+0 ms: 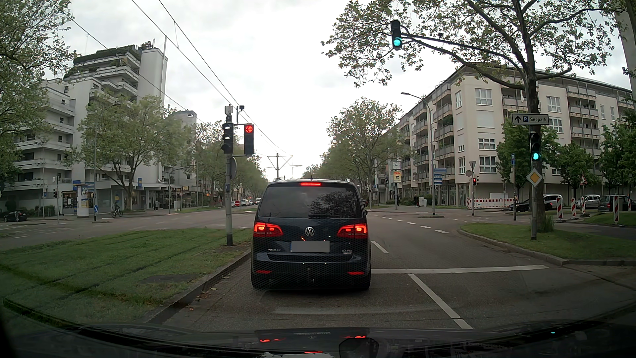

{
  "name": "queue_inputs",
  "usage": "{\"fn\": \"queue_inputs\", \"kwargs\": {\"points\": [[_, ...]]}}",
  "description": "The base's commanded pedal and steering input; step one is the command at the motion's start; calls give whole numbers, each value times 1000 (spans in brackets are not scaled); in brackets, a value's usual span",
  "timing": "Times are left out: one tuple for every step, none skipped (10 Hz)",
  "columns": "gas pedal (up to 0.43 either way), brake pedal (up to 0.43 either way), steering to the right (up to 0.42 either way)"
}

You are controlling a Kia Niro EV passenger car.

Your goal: Follow the waypoints while adhering to traffic rules and regulations

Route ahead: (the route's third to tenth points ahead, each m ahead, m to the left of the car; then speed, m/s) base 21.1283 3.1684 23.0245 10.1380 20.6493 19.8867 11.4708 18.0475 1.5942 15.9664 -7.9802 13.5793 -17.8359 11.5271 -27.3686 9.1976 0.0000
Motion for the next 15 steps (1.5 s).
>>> {"fn": "queue_inputs", "kwargs": {"points": [[0,262,-2],[0,262,-2],[0,262,-2],[0,262,-2],[0,262,-1],[0,262,-2],[0,262,-1],[0,256,-2],[0,262,-1],[0,262,-2],[0,262,-1],[0,262,-1],[0,262,-1],[0,262,-2],[0,262,-2]]}}
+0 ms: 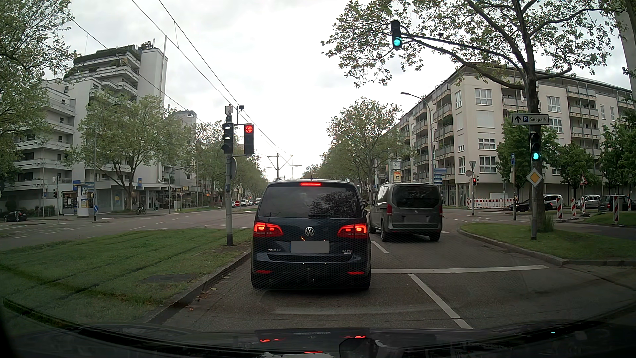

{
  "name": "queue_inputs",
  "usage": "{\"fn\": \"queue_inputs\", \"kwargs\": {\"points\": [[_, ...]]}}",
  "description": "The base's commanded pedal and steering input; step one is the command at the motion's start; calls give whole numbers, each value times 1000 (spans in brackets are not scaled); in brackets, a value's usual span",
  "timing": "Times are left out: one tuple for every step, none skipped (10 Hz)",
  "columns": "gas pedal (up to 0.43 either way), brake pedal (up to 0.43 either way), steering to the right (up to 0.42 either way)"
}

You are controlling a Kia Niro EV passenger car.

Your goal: Follow the waypoints while adhering to traffic rules and regulations

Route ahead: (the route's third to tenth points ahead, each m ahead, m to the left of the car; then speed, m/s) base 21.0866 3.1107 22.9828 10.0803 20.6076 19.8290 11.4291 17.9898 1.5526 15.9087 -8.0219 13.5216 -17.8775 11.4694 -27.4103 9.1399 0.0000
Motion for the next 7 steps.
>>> {"fn": "queue_inputs", "kwargs": {"points": [[0,256,-2],[0,262,-2],[0,256,-2],[0,262,-2],[0,262,-2],[0,262,-2],[0,256,-2]]}}
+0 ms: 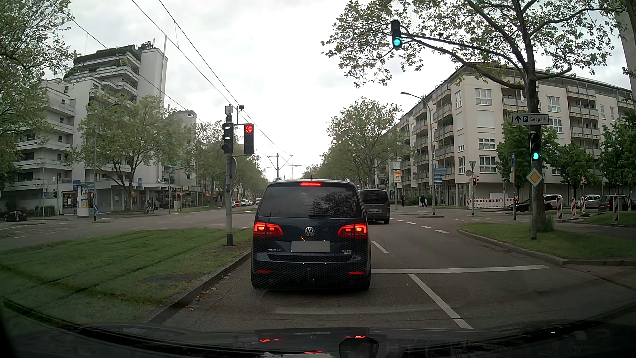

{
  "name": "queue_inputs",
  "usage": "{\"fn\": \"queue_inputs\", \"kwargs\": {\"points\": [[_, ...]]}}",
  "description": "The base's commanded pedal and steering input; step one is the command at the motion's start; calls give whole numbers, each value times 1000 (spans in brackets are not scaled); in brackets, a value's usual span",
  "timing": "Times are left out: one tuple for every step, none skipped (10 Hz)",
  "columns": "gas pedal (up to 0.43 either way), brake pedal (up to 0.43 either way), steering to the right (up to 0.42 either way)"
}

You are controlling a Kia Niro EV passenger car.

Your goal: Follow the waypoints while adhering to traffic rules and regulations

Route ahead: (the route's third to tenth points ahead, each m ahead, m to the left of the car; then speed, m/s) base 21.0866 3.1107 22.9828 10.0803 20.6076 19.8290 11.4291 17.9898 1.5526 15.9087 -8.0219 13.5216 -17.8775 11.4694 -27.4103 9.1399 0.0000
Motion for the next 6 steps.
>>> {"fn": "queue_inputs", "kwargs": {"points": [[0,256,-1],[0,262,-2],[0,256,-2],[0,262,-2],[0,262,-1],[0,262,-1]]}}
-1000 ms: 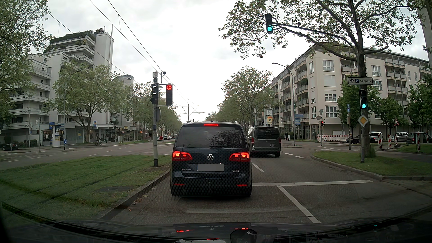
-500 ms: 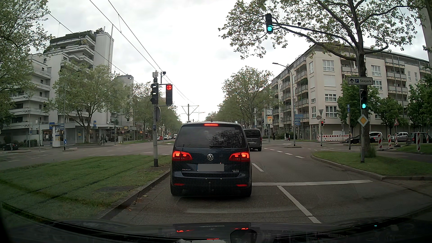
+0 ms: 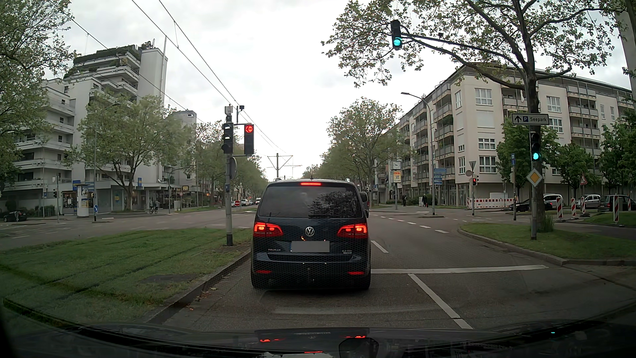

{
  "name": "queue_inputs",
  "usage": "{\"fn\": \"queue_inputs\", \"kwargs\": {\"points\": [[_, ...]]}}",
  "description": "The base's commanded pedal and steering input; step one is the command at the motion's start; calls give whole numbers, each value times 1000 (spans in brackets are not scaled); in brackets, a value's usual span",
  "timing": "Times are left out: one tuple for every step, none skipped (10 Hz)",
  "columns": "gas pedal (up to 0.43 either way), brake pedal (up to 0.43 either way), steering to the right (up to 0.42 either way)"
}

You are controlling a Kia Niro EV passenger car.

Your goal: Follow the waypoints while adhering to traffic rules and regulations

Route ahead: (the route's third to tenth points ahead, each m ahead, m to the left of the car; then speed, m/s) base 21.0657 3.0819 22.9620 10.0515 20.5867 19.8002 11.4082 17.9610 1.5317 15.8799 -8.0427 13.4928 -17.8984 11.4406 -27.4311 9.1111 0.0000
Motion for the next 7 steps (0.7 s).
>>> {"fn": "queue_inputs", "kwargs": {"points": [[0,256,-2],[0,262,-2],[0,262,-1],[0,262,-1],[0,262,-1],[0,262,-1],[0,262,-1]]}}
